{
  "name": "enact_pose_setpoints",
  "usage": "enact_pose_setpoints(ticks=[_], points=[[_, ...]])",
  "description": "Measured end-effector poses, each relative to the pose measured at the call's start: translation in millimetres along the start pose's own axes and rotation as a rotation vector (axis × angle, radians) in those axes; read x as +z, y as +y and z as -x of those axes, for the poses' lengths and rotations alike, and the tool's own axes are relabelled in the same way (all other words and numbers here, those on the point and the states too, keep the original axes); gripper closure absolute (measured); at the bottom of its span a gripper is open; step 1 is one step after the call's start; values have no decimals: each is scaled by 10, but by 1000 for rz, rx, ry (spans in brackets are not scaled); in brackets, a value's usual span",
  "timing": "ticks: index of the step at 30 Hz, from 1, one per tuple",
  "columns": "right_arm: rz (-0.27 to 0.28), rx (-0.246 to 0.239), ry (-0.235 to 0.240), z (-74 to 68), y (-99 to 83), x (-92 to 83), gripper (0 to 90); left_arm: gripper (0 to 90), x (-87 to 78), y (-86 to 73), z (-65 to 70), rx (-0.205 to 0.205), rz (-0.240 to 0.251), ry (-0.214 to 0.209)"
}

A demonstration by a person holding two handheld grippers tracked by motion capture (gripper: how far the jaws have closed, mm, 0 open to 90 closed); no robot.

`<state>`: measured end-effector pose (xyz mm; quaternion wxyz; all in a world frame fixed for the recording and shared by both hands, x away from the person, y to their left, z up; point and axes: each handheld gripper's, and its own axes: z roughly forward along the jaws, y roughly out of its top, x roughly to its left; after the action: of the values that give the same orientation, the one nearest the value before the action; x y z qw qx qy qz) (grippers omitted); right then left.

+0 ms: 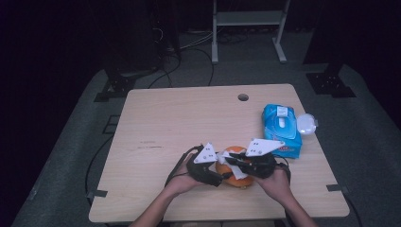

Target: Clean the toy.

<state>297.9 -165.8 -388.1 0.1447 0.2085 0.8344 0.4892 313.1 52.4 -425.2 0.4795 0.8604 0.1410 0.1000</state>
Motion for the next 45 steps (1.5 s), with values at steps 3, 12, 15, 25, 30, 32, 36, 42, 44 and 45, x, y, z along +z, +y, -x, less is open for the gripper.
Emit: enact_pose_setpoints(ticks=[3, 12, 15, 25, 30, 32, 36, 42, 44, 45], points=[[0, 42, -30, 145, -66, -86, 817, 256, -7, -43, -24, -11, -5, -3], [4, 49, 3, 85, -78, -57, 816, 262, 0, -7, 16, 5, -3, 3], [-4, 14, 42, -47, -19, 35, 816, 262, 8, 16, 75, 45, -15, 6], [-7, 78, -12, 199, -115, -100, 817, 266, 5, -34, 29, 36, -21, -4], [-5, 71, -8, 172, -123, -136, 816, 271, 10, -30, 8, 11, -3, -3], [-12, 46, 16, 82, -83, -91, 816, 271, 10, -26, 3, 1, -4, -2], [-37, -12, 63, -132, -14, 76, 816, 267, 13, 6, 38, 12, -5, 9], [-20, 2, 31, -67, -1, 86, 818, 269, 9, -16, 36, 32, -12, 7], [-11, 21, 1, 30, -25, 25, 818, 269, 6, -34, 20, 33, -22, 1], [-10, 34, -6, 64, -40, 3, 818, 269, 5, -52, 2, 31, -23, -3]])
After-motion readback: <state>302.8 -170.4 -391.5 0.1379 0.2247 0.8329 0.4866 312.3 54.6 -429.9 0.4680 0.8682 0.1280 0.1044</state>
